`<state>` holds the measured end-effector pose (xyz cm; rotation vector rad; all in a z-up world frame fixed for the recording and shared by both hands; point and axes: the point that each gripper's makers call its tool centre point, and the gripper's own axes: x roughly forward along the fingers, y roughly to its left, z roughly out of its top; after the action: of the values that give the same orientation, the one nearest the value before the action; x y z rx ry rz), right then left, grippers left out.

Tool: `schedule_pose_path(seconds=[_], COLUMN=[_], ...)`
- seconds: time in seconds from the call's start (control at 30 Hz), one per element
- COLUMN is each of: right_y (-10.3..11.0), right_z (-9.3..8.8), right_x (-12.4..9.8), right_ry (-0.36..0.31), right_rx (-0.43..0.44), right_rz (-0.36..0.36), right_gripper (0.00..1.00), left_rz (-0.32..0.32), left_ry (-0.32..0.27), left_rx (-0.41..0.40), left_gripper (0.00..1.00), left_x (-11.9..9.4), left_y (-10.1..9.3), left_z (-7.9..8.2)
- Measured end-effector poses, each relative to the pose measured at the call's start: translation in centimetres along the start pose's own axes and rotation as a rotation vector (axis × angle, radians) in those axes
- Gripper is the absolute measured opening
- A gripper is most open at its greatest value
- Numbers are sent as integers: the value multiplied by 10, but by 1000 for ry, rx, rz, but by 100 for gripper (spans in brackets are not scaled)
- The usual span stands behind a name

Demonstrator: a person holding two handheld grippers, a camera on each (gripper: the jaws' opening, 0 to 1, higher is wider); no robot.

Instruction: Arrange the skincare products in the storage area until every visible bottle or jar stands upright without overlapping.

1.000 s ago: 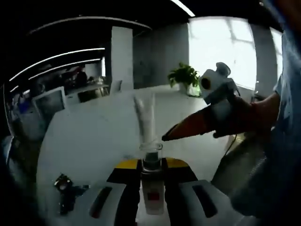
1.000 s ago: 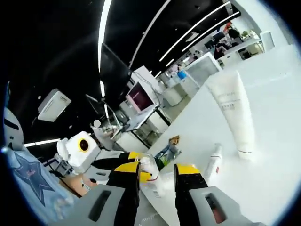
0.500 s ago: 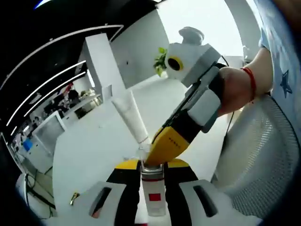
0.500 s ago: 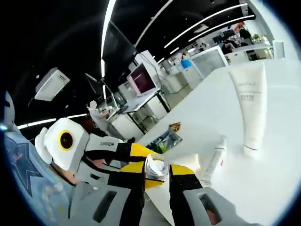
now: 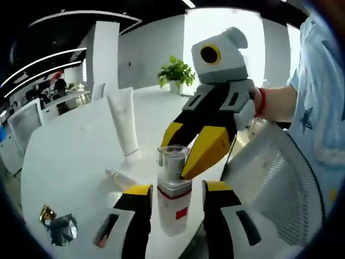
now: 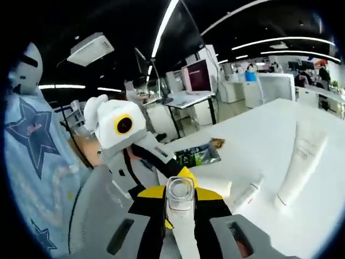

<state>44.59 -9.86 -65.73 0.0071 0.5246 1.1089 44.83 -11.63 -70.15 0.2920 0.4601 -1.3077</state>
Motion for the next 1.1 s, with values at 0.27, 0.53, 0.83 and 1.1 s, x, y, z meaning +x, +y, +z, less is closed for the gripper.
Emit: schedule_pose_path(seconds=[0.27, 0.53, 0.83, 1.1], right_y=[13, -12, -17, -19], right_z=[3, 12, 18, 14], right_x=[-10, 2, 16, 28], right_ry=[22, -93, -192, -190], right_rx=[-70, 101, 289, 320], right_rz=[95, -58, -143, -206], right_gripper=[11, 15, 18, 17], left_rz=[-69, 101, 163, 180], left_ry=[-19, -55, -107, -103], left_rx=[10, -45, -137, -162], left_gripper=[28, 26, 26, 27], left_x=[2, -7, -15, -14], left_y=[-13, 20, 36, 36], left_z=[3, 10, 17, 17])
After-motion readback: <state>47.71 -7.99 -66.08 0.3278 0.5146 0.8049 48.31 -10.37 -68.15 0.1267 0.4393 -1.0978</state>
